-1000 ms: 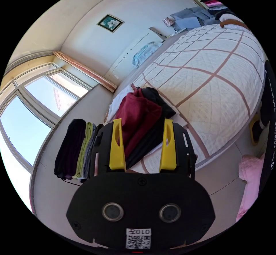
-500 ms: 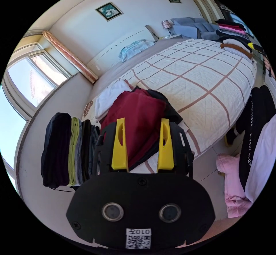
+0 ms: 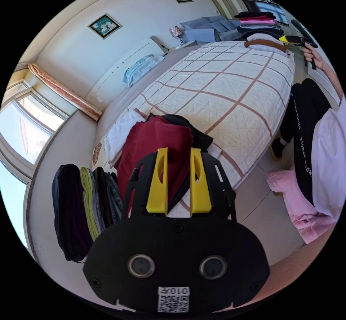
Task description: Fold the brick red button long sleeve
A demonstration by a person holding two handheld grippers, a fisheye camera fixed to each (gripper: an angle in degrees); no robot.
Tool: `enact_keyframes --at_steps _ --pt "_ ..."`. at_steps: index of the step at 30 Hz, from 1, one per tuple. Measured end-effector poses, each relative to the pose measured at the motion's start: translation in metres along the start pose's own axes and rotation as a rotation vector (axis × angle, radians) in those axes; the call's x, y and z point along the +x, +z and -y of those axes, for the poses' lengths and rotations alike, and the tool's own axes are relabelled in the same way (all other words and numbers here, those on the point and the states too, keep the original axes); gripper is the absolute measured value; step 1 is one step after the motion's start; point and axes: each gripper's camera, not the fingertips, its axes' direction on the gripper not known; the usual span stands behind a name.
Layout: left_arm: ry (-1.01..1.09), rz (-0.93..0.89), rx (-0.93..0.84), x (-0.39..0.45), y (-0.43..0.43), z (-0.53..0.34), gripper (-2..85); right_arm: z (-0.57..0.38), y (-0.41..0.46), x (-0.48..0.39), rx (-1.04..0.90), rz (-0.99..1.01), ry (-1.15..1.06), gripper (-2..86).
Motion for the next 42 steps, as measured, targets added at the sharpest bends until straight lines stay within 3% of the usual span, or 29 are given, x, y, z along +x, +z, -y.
enact_keyframes --at_steps 7,12,16,19,21,23,28,30,32,35,39,42 --pt "-0.053 0.186 -0.044 0.010 0.029 0.008 8.8 -0.008 0.001 0.007 -0.021 0.011 -0.014 3.2" --pt "-0.571 -0.159 0.087 -0.103 0.019 -0.021 8.3 -0.020 -0.010 0.016 0.006 -0.020 -0.008 3.1" --pt "-0.738 -0.340 0.272 -0.169 0.004 -0.009 8.0 -0.029 -0.015 0.032 0.058 0.026 0.036 3.1" --pt "-0.570 -0.405 0.481 -0.174 -0.038 0.047 8.0 -0.032 -0.021 0.038 0.088 0.050 0.033 3.1" --pt "-0.350 -0.549 0.672 -0.152 -0.070 0.094 8.0 -0.033 -0.025 0.040 0.092 0.029 0.033 3.1" --pt "-0.228 -0.654 0.685 -0.125 -0.073 0.128 8.1 -0.035 -0.029 0.043 0.086 0.008 0.035 3.1" --pt "-0.157 -0.746 0.363 0.006 0.023 0.182 8.4 -0.052 -0.027 0.067 0.073 -0.015 0.092 3.5" --pt "-0.167 -1.007 0.205 0.064 0.100 0.186 8.4 -0.057 -0.017 0.078 0.028 -0.025 0.116 4.3" --pt "-0.183 -1.105 0.150 0.092 0.130 0.184 8.3 -0.061 -0.003 0.087 -0.037 -0.064 0.148 6.3" --pt "-0.128 -0.991 0.155 0.116 0.126 0.181 8.6 -0.070 0.018 0.100 -0.099 -0.099 0.163 8.1" --pt "0.136 -0.658 0.190 0.150 0.096 0.182 10.0 -0.082 0.051 0.119 -0.161 -0.084 0.200 8.7" --pt "0.296 -0.532 0.210 0.180 0.085 0.182 11.2 -0.089 0.082 0.138 -0.261 -0.097 0.247 9.2"
